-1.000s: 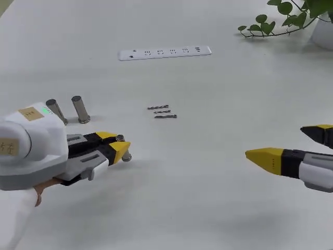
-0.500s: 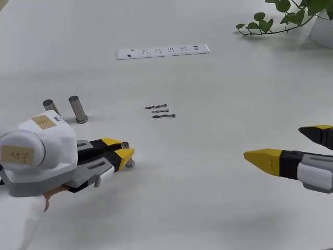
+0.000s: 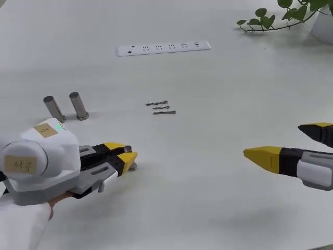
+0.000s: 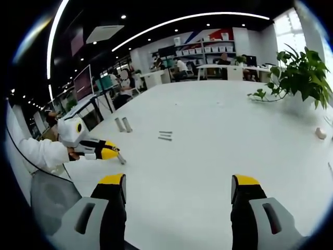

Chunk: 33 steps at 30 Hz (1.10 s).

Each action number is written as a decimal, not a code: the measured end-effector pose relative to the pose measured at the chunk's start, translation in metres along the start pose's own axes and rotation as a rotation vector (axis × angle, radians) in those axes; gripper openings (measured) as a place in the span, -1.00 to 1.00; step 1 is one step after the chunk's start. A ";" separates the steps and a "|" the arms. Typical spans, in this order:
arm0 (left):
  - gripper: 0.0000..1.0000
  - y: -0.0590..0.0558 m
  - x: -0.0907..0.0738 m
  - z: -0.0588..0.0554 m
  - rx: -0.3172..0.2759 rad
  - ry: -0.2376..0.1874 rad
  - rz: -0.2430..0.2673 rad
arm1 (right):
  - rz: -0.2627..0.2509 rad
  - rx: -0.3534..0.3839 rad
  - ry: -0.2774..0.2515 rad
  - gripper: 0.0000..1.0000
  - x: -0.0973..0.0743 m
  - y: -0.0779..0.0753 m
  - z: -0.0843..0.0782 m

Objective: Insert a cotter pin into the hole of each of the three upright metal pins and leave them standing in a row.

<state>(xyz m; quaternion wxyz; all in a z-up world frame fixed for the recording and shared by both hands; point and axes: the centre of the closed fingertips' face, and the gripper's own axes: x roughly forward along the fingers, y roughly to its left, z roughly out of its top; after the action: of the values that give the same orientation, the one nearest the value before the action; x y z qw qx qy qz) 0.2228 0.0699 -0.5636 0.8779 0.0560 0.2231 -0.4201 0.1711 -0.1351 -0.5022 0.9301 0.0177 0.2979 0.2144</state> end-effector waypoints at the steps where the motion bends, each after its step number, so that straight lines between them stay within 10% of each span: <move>1: -0.88 0.000 0.000 0.000 -0.002 -0.001 0.002 | 0.001 -0.001 0.000 0.61 0.000 0.001 0.000; 9: -0.82 0.001 -0.003 -0.002 -0.047 0.004 0.012 | 0.004 -0.004 0.001 0.61 0.000 0.003 0.000; 33: 0.99 0.003 -0.058 0.018 -0.144 -0.092 0.031 | 0.024 -0.010 0.003 0.61 0.006 0.006 0.002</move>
<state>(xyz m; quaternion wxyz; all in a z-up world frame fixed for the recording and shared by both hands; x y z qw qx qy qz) 0.1995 0.1083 -0.5220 0.8954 -0.0232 0.2115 -0.3912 0.1741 -0.1271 -0.5033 0.9270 0.0164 0.2981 0.2270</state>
